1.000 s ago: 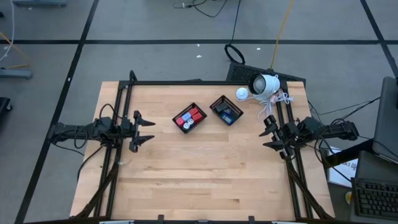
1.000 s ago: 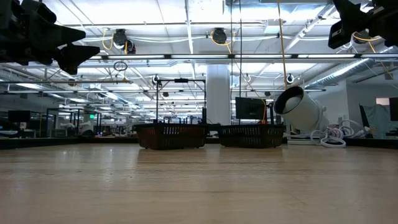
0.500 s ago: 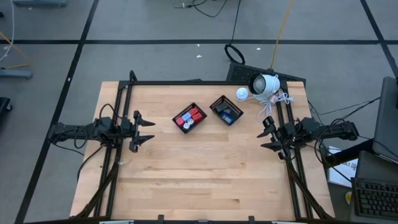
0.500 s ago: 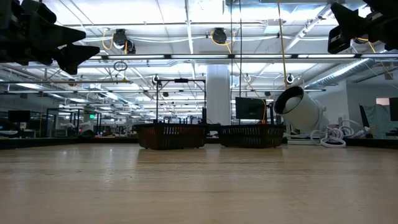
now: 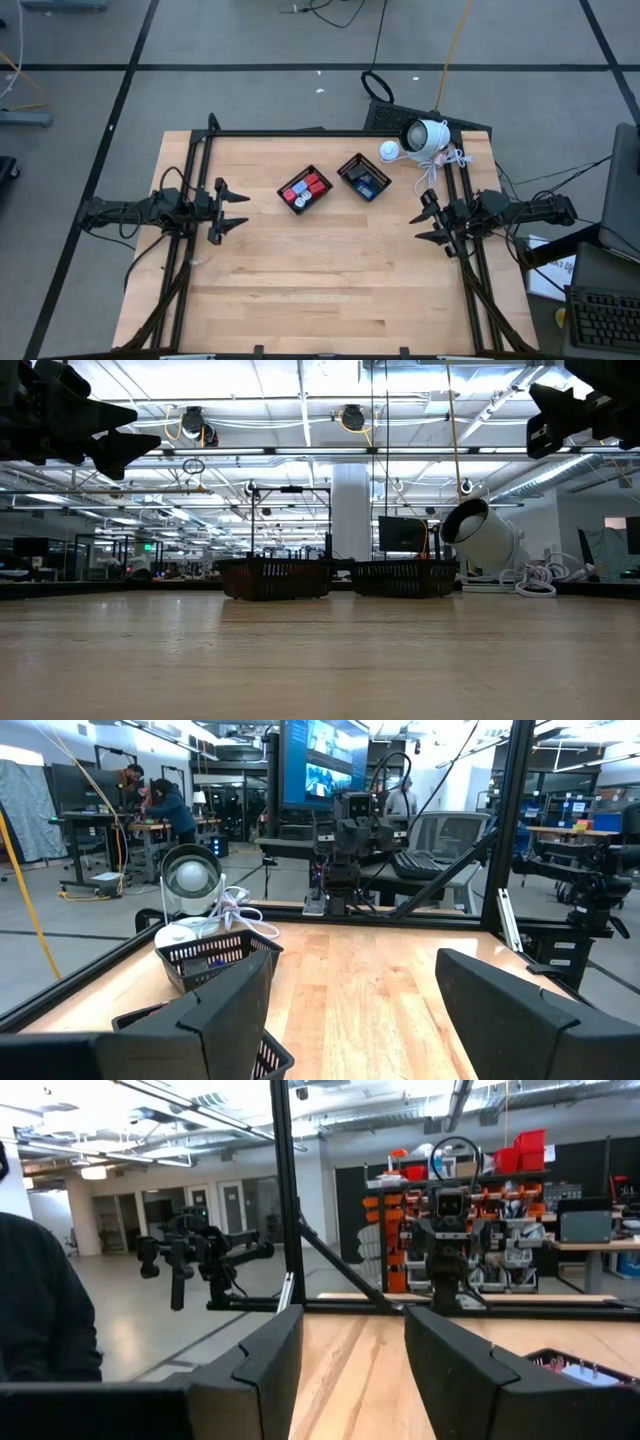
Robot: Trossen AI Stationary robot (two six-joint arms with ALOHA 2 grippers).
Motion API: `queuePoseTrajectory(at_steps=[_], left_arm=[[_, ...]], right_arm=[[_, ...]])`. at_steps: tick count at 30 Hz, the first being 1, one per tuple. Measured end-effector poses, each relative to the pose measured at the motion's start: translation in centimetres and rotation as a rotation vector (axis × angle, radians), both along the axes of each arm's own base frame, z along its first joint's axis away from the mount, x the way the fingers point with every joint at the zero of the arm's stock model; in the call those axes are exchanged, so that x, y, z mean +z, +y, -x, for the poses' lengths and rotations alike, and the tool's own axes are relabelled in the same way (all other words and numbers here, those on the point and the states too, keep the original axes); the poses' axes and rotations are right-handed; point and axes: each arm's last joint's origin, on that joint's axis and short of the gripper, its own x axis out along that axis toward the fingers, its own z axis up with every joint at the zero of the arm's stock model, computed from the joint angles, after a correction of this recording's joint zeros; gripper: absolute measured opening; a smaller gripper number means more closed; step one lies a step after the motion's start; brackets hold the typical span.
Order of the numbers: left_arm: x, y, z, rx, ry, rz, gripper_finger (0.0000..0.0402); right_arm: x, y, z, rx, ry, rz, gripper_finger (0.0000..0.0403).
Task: Pick & Place Office items
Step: Return to Home Position
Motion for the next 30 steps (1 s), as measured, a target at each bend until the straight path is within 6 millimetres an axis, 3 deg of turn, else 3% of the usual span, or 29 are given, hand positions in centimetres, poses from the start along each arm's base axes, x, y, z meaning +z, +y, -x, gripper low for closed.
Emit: queuePoseTrajectory(at_steps=[15,30], left_arm=[[0.0,0.0,0.0,0.0,0.0,0.0,0.0257],[0.0,0.0,0.0,0.0,0.0,0.0,0.0287]], right_arm=[[0.01,0.01,0.0,0.019,0.021,-0.07,0.0169],[0.36,0.95,0.32,0.121,-0.02,-0.055,0.0169]])
